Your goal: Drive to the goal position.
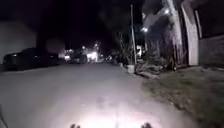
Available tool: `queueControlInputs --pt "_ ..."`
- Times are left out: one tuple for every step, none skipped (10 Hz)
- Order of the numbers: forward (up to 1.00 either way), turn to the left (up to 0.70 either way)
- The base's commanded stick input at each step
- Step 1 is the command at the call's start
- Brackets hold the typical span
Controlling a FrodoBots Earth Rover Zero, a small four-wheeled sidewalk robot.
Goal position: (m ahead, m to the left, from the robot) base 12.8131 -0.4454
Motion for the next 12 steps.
queueControlInputs --pt "0.7 0.0" --pt "0.7 0.0" --pt "0.7 0.0" --pt "0.7 0.0" --pt "0.7 0.0" --pt "0.7 0.0" --pt "0.7 0.0" --pt "0.7 0.0" --pt "0.7 0.0" --pt "0.7 0.0" --pt "0.7 0.0" --pt "0.7 0.0"
